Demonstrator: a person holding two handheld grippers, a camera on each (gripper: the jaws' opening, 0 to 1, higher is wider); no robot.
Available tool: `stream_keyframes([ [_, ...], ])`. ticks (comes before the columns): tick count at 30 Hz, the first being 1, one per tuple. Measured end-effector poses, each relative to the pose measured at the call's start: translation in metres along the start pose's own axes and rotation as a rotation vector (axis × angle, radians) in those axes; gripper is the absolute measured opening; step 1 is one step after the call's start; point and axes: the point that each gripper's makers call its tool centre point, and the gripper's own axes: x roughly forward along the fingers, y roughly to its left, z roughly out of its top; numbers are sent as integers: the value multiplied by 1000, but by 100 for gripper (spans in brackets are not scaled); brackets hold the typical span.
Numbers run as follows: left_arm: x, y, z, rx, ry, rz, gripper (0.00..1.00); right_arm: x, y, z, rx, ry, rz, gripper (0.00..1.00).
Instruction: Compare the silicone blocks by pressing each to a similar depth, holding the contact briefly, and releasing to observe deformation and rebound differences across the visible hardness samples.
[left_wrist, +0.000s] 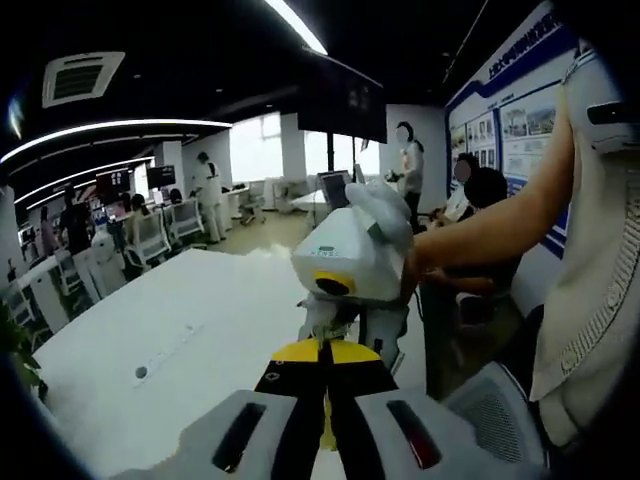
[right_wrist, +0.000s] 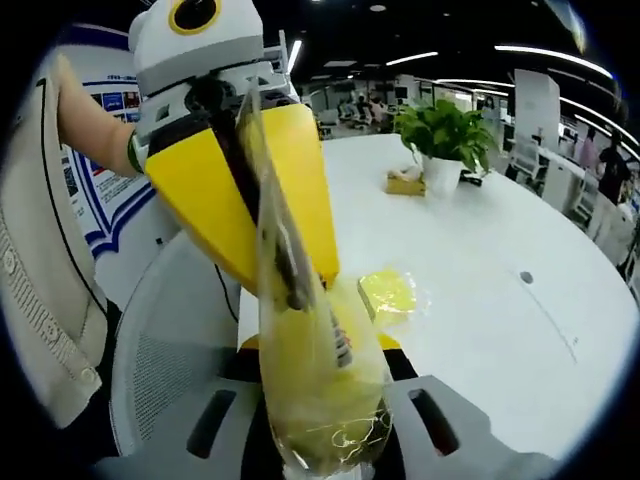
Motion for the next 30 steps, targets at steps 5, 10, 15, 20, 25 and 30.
stream_keyframes([
  [5,0,-3,1,12,0,-3,0,-1,2,1,-22,-7,-7,15],
  [10,0,-5,2,21,3,-2,0,-2,4,2,-25,-15,-3,14],
  [15,-1,-6,3,33,-2,-1,0,-2,6,4,-20,-36,6,14],
  [20,-1,-5,5,22,-7,-1,0,-2,5,7,-24,-54,5,13],
  [25,0,-4,4,25,-2,0,0,-2,6,6,-18,-54,15,13],
  [30,1,-4,4,23,-1,-1,0,-2,4,6,-20,-59,15,13],
])
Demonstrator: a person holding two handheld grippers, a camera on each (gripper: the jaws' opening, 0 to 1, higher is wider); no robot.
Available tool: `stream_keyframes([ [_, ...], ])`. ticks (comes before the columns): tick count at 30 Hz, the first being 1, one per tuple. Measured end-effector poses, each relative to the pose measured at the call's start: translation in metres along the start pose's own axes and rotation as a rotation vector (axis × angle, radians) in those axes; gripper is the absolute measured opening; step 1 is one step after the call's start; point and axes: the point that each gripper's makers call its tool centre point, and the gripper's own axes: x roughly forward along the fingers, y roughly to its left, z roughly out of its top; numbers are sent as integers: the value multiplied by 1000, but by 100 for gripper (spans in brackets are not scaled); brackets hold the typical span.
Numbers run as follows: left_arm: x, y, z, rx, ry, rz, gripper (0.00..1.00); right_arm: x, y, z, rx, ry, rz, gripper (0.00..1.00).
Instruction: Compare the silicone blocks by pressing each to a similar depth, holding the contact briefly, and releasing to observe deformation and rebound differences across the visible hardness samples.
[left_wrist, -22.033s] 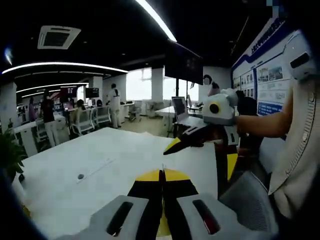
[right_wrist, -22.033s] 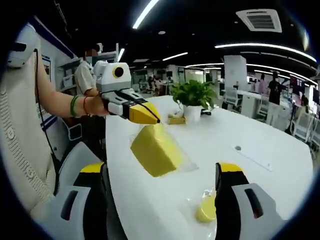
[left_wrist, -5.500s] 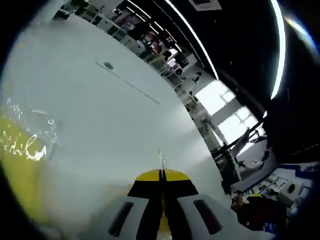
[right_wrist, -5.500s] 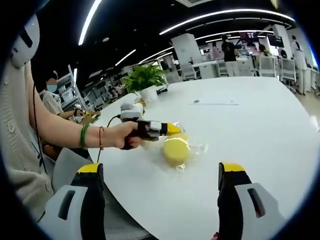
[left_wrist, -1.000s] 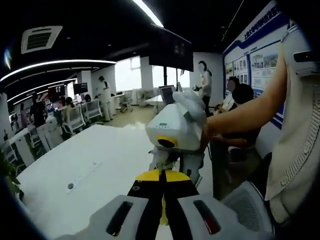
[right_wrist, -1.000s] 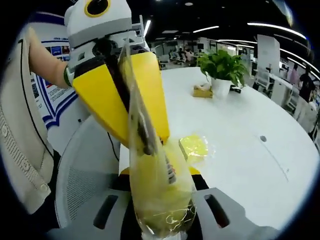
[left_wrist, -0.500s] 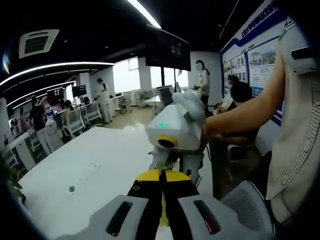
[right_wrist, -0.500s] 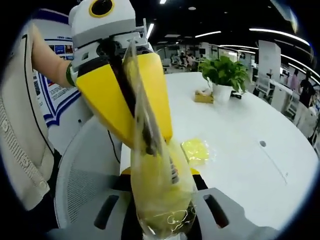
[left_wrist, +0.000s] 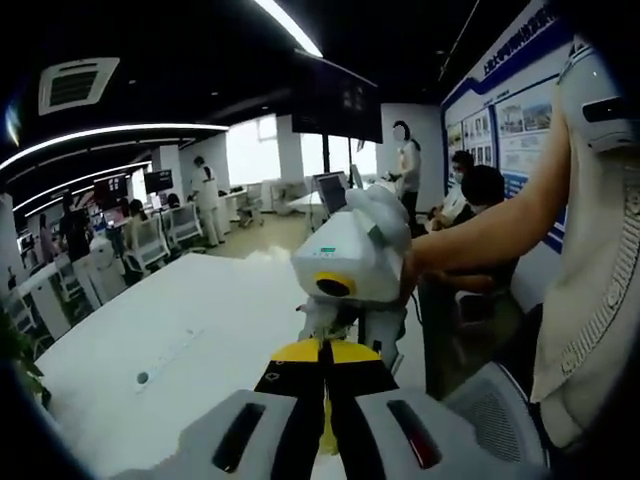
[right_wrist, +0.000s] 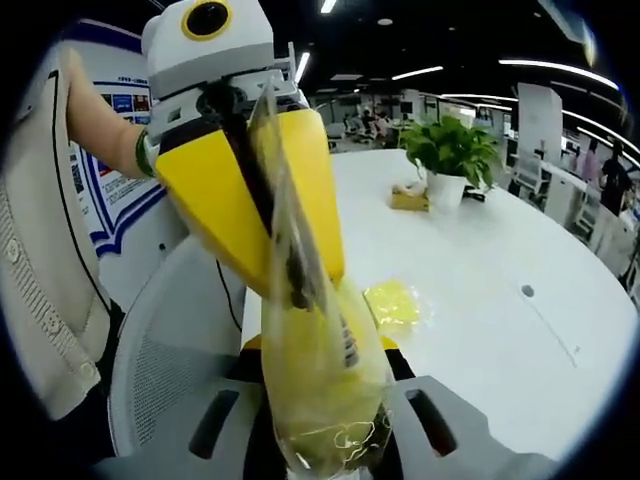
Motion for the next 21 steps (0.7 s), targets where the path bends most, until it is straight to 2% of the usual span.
stream_keyframes([
  [15,2,0,-2,0,19,-7,0,2,1,-3,8,7,21,15],
  [21,1,0,-1,-4,20,-2,0,2,4,-1,56,-1,40,18],
])
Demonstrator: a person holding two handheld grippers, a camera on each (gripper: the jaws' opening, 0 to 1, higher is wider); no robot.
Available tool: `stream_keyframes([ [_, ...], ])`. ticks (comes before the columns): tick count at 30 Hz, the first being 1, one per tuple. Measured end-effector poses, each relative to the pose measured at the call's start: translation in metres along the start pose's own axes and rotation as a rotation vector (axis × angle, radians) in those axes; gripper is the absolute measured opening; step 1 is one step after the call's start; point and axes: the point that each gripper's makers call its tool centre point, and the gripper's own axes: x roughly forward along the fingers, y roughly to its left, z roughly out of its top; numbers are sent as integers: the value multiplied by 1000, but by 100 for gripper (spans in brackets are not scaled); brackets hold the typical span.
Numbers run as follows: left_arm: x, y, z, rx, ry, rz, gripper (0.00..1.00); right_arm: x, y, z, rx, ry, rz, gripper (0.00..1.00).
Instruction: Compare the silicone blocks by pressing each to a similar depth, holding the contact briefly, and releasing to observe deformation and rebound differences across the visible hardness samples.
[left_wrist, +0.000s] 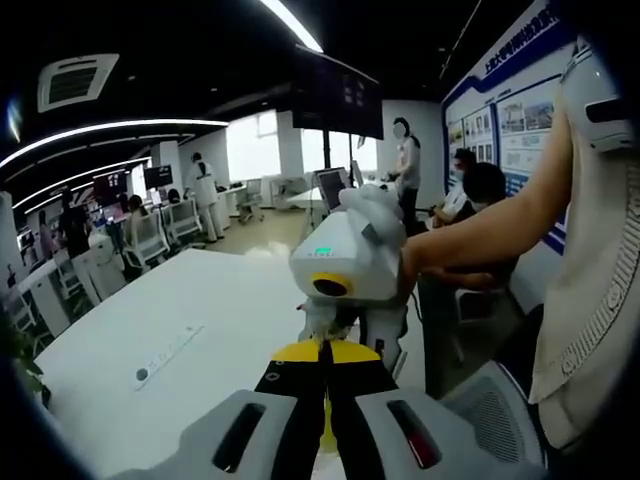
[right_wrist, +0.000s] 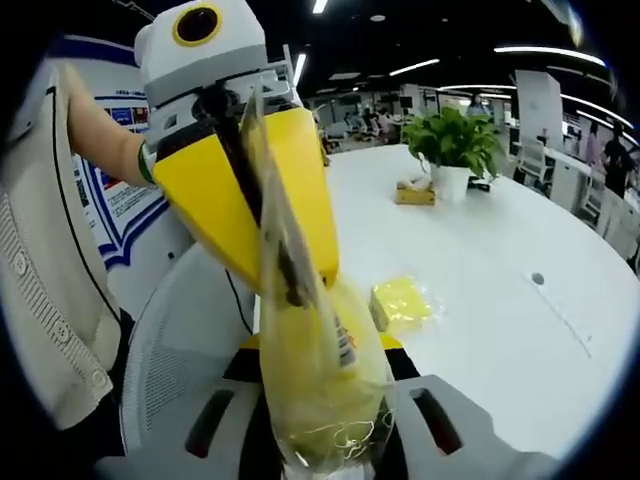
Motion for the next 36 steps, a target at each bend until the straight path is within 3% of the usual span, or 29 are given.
stream_keyframes([
  [19,-2,6,1,-66,-22,28,0,2,-9,5,-118,-15,-37,24],
  [36,-4,11,-5,-134,-38,63,0,5,-10,5,-157,-16,-45,32],
])
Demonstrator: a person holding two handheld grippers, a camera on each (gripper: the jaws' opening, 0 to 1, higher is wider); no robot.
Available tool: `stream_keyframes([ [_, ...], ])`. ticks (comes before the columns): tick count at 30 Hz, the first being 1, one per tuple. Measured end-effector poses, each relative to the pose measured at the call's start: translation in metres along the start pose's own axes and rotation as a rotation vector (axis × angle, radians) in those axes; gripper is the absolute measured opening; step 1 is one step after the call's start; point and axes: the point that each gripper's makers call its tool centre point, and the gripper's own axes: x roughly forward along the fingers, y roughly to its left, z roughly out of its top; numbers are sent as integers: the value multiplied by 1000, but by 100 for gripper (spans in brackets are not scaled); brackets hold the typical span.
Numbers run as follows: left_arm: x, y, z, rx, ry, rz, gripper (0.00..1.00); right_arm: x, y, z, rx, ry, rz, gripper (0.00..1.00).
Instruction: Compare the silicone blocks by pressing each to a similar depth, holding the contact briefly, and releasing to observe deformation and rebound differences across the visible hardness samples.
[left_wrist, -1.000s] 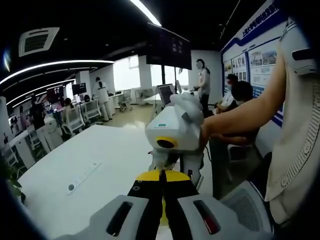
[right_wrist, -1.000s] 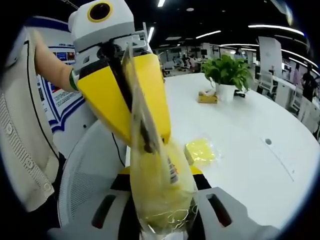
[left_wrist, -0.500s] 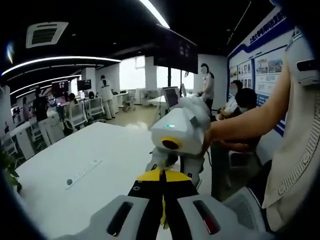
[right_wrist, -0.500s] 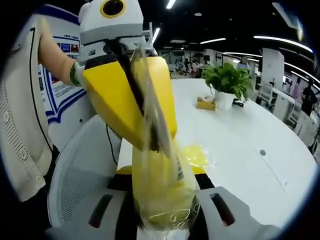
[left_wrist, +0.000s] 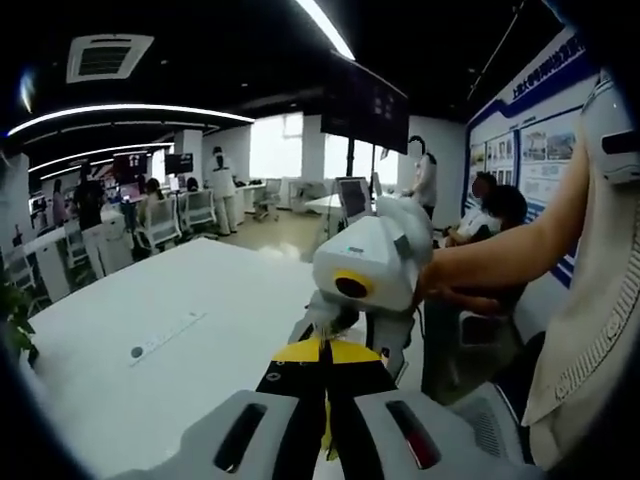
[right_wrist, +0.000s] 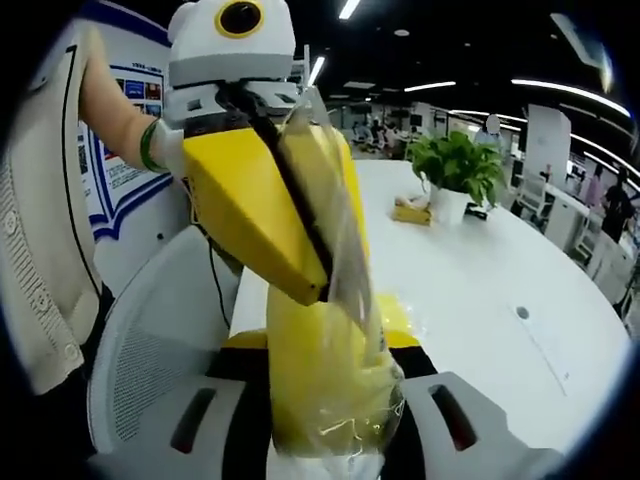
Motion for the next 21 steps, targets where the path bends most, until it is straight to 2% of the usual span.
stream_keyframes([
  [7,2,3,-9,-48,8,4,0,3,0,3,5,-21,0,40],
  [12,5,6,-15,-64,12,6,0,5,-3,-5,19,1,-14,56],
  [18,10,11,-27,-92,25,9,0,-1,-6,-12,44,-10,-40,60],
  [21,13,14,-33,-110,32,9,0,-6,-10,-17,72,-13,-68,67],
])
